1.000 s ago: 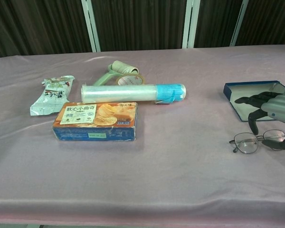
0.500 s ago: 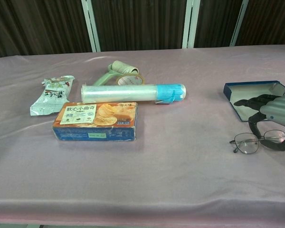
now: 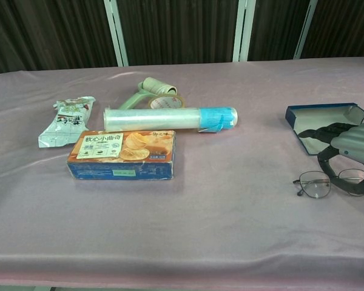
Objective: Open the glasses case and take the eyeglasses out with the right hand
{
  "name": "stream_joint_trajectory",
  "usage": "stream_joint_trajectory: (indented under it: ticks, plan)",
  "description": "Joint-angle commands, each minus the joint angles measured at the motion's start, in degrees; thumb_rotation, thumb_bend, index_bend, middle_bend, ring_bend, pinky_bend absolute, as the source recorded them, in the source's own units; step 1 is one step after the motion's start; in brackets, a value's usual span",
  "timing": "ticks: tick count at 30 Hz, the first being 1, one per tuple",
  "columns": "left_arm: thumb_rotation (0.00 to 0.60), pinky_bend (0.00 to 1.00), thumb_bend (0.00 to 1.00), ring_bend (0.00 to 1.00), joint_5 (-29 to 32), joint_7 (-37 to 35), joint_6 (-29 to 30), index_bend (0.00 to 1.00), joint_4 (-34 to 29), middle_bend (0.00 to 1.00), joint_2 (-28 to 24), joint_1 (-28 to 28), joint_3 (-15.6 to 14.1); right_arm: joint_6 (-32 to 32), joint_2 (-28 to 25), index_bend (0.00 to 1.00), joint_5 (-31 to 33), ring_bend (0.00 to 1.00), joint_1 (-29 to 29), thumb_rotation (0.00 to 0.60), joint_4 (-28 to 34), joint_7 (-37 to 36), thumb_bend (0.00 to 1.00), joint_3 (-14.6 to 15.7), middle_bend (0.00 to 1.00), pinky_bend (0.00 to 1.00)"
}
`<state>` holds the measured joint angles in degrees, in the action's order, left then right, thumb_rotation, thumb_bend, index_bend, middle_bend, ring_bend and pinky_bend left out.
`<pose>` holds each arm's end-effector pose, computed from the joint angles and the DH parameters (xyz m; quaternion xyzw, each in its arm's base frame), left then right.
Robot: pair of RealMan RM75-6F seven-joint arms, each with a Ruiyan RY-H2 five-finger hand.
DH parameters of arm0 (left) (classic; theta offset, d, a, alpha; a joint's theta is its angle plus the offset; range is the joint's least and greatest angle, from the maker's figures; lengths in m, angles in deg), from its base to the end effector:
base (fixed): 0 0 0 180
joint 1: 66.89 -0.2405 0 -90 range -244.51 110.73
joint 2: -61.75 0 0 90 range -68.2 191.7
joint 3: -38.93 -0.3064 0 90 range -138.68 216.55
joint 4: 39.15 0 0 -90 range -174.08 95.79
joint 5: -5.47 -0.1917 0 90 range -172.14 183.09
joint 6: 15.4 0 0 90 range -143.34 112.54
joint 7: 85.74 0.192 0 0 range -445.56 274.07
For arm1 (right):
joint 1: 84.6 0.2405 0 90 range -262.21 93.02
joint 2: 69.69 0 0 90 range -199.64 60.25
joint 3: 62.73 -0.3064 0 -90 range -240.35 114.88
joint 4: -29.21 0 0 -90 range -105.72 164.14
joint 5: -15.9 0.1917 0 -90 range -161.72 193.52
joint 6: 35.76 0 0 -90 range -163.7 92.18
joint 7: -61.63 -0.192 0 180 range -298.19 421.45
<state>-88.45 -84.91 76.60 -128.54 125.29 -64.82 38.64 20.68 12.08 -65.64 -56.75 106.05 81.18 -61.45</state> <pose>-0.3401 0.2029 0.2055 -0.6262 -0.3319 -0.3972 0.5831 -0.3130 -0.3371 0.0122 0.8122 -0.2904 0.2228 0.4542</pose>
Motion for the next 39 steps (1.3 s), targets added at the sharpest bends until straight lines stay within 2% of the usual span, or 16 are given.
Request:
stream_joint_trajectory:
  ticks: [1,7,13,21,30,33,36,39]
  plan:
    - [0.6,0.0,0.41,0.0,0.0,0.0,-0.1,0.0,0.0,0.0,0.0,0.0,0.0,0.3,-0.1,0.71,-0.2,0.0,0.1,0.6,0.5,-0.3,0.67,-0.3,0.06,0.0]
    - [0.6,0.0,0.42,0.0,0.1,-0.1,-0.2,0.0,0.0,0.0,0.0,0.1,0.1,0.6,-0.4,0.71,-0.9,0.0,1.4,0.6,3.5,0.0,0.67,-1.6,0.06,0.0]
    - [0.6,0.0,0.42,0.0,-0.1,-0.5,0.2,0.0,0.1,0.0,-0.1,0.0,0.1,-1.5,1.1,0.71,-0.2,0.0,4.7,0.6,8.1,3.6,0.67,-4.1,0.06,0.0]
    - [0.6,0.0,0.42,0.0,0.1,-1.7,1.0,0.0,0.4,0.0,-0.5,-0.4,0.2,-6.4,8.3,0.71,4.9,0.0,10.2,0.6,11.3,11.3,0.67,-7.2,0.06,0.0]
    - [0.6,0.0,0.41,0.0,0.1,-3.5,1.9,0.0,1.1,0.0,-0.9,-1.0,0.2,-6.9,14.0,0.7,7.6,0.0,12.3,0.6,10.6,15.0,0.67,-6.7,0.06,0.0]
    - [0.6,0.0,0.41,0.0,0.1,-3.7,2.0,0.0,1.2,0.0,-1.0,-1.1,0.2,-6.7,15.0,0.66,8.2,0.0,12.6,0.6,9.5,15.2,0.67,-6.5,0.06,0.0]
    - [0.6,0.0,0.42,0.0,0.0,-3.6,2.0,0.0,1.1,0.0,-1.0,-1.0,0.2,-7.0,15.6,0.55,9.1,0.0,12.8,0.6,8.7,15.0,0.67,-6.3,0.06,0.0]
    - [0.6,0.0,0.41,0.0,0.0,-3.4,1.8,0.0,1.1,0.0,-0.9,-1.0,0.2,-7.3,15.5,0.47,10.5,0.0,13.1,0.6,8.6,16.1,0.62,-6.1,0.06,0.0]
